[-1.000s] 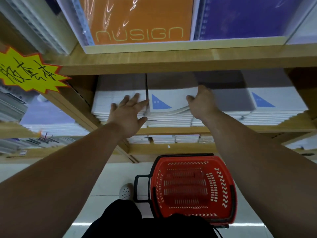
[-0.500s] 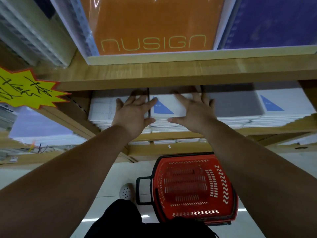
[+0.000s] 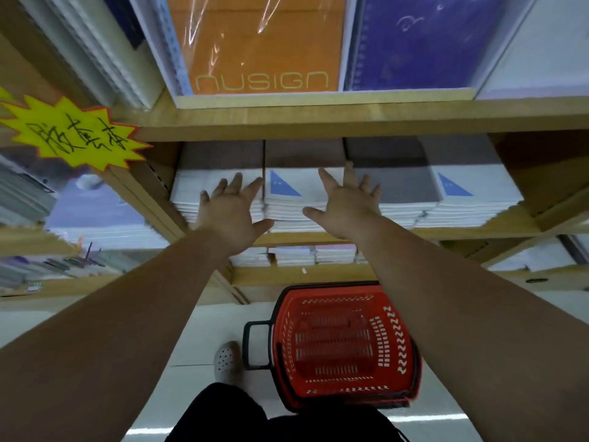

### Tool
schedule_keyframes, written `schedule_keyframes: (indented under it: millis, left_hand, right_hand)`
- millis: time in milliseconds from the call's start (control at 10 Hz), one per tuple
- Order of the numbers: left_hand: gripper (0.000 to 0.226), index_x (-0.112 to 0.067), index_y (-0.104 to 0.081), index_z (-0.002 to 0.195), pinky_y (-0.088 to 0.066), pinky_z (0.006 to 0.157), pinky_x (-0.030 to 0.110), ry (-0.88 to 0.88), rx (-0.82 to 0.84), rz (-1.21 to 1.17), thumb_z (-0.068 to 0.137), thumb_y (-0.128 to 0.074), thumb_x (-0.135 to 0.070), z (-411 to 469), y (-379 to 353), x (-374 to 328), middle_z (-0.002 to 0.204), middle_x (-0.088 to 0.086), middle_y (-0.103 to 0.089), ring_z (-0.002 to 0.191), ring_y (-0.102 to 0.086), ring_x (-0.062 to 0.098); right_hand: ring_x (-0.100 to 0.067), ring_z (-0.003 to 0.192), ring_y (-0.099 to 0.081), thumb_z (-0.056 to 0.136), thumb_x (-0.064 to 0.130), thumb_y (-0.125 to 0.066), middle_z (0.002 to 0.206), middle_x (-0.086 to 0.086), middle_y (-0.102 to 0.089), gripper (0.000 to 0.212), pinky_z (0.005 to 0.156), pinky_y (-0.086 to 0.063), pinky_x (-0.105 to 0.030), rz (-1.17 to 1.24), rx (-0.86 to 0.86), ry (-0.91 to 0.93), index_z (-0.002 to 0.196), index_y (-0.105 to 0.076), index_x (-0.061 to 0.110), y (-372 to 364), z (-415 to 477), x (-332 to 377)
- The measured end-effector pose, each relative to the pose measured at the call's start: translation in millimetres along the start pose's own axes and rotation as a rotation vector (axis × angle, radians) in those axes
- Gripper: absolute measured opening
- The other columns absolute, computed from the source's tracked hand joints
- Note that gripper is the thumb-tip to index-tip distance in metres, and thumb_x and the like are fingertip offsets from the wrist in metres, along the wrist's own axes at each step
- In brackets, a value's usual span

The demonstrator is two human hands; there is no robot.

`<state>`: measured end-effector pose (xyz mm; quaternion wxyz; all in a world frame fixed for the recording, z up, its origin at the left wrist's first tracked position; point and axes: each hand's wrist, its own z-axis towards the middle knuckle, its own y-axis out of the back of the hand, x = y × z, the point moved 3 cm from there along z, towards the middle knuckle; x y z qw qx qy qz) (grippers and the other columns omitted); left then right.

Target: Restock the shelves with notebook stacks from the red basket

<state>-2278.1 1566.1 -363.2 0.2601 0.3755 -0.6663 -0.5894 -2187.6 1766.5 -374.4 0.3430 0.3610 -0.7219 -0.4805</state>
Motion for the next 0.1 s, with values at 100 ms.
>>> schedule_keyframes:
  millis: [100]
  left_hand:
    - [0.089, -0.037, -0.010, 0.159, -0.015, 0.121, 0.060, 0.041, -0.042, 0.035, 0.089, -0.056, -0.067, -33.1, 10.2, -0.3, 0.168, 0.011, -0.007, 0.153, -0.011, 0.037]
  right_hand:
    - [-0.050, 0.153, 0.000, 0.092, 0.075, -0.044, 0.169, -0.014, 0.014, 0.092, 0.122, -0.010, -0.063, 0.024, -0.040, 0.000, 0.162, 0.001, 0.036, 18.6, -26.7, -4.3]
